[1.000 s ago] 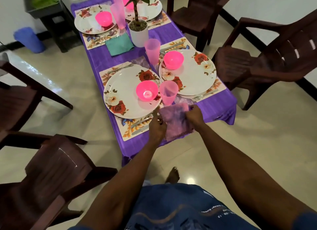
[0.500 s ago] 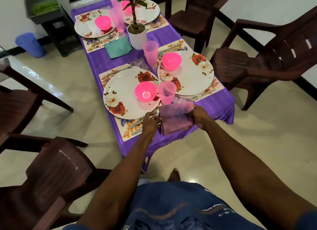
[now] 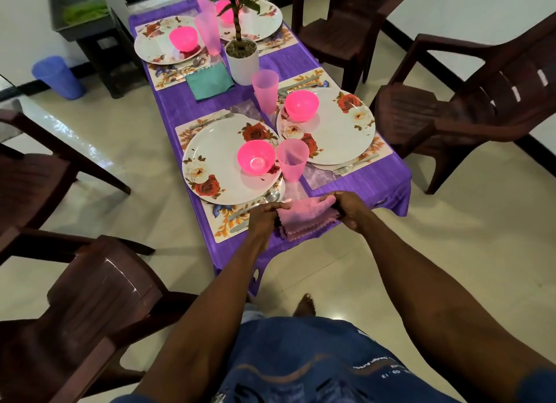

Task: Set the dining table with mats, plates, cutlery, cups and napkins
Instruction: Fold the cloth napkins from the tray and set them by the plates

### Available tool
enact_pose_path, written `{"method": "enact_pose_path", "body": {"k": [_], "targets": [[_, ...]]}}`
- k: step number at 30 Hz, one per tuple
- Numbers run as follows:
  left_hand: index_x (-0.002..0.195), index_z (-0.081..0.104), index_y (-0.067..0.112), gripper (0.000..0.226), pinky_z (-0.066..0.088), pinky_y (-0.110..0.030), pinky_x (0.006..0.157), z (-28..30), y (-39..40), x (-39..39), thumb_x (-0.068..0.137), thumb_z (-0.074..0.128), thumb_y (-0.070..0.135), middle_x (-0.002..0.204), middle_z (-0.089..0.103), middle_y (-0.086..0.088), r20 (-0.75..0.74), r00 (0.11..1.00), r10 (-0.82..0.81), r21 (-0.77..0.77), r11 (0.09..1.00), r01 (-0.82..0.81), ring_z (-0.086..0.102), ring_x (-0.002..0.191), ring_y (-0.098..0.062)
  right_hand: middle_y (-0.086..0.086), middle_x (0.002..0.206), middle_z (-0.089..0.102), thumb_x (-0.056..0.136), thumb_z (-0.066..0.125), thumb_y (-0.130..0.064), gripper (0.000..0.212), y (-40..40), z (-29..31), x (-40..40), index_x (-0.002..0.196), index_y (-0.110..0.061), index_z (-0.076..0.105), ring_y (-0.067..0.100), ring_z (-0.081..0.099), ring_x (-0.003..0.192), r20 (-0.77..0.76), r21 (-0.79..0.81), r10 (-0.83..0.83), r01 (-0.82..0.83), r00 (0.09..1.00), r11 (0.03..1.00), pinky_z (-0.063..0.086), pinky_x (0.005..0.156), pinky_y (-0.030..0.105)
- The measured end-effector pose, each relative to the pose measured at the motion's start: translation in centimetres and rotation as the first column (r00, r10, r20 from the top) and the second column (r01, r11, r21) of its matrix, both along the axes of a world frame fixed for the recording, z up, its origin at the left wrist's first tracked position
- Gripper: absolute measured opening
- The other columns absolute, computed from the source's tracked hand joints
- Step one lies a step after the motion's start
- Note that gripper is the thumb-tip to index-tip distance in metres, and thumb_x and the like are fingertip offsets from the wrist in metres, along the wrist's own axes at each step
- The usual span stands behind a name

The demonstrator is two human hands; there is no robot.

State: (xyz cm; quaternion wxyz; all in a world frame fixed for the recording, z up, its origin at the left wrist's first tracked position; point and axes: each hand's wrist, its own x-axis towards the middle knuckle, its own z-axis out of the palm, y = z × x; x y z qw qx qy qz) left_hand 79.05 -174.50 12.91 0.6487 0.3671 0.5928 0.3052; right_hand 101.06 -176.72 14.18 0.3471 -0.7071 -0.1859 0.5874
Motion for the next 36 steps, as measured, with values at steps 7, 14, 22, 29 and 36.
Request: {"method": "enact_pose_path", "body": {"k": [7, 14, 22, 29, 36], "targets": [[0.09, 0.077, 0.009, 0.018, 0.056, -0.033, 0.071, -1.0, -1.0, 0.2, 0.083, 0.063, 0.0, 0.092, 0.074, -0.006, 0.063, 0.998, 0.021, -0.054, 0.998, -0.018, 0.066, 0.088, -0.023, 0.017, 0.085, 0.072, 0.081, 0.064, -0.005, 0.013, 0.1, -1.4, -0.6, 0.088, 0.002, 0.073, 0.029, 0.066, 0.082, 0.01, 0.013, -0.061, 0.061, 0.998, 0.998, 0.054, 0.065, 0.032], [0.096, 0.074, 0.008, 0.031, 0.059, -0.029, 0.072, -1.1, -1.2, 0.8, 0.074, 0.066, -0.012, 0.099, 0.066, 0.005, -0.088, 0.996, 0.0, 0.12, 0.993, 0.01, 0.064, 0.089, -0.014, 0.01, 0.09, 0.069, 0.076, 0.061, 0.009, 0.021, 0.9, -1.4, -1.3, 0.085, -0.01, 0.067, 0.024, 0.063, 0.091, 0.194, 0.094, -0.021, 0.003, 0.981, 0.996, 0.057, 0.08, 0.036], [0.106, 0.069, 0.009, 0.028, 0.047, -0.01, 0.083, -3.5, -1.7, 2.1, 0.082, 0.064, -0.004, 0.123, 0.045, -0.01, -0.416, 0.905, -0.095, 0.333, 0.909, 0.249, 0.05, 0.108, -0.02, 0.009, 0.089, 0.059, 0.082, 0.061, 0.002, 0.015, 1.9, -2.5, -2.2, 0.092, -0.008, 0.055, 0.024, 0.058, 0.086, 0.572, 0.154, 0.037, -0.152, 0.82, 0.976, 0.043, 0.06, 0.024], [0.124, 0.063, 0.009, 0.04, 0.04, -0.046, 0.107, -3.3, -3.0, 1.9, 0.084, 0.07, 0.014, 0.143, 0.046, -0.017, -0.872, 0.487, -0.047, 0.359, 0.615, 0.702, 0.039, 0.134, -0.035, 0.018, 0.12, 0.056, 0.084, 0.069, -0.015, 0.028, 0.8, -3.7, -3.0, 0.11, -0.007, 0.061, 0.032, 0.053, 0.108, 0.948, 0.046, 0.113, -0.481, 0.296, 0.876, 0.05, 0.085, 0.041], [0.152, 0.031, 0.018, 0.068, 0.009, -0.045, 0.122, -5.1, -3.6, 2.7, 0.091, 0.058, 0.009, 0.16, 0.025, -0.008, -0.917, 0.333, -0.222, 0.212, 0.436, 0.875, 0.01, 0.15, -0.033, 0.017, 0.108, 0.068, 0.091, 0.06, -0.029, 0.03, -1.1, -4.5, -2.9, 0.106, -0.004, 0.068, 0.032, 0.063, 0.096, 0.967, 0.055, 0.138, -0.707, 0.213, 0.705, 0.053, 0.084, 0.041]]}}
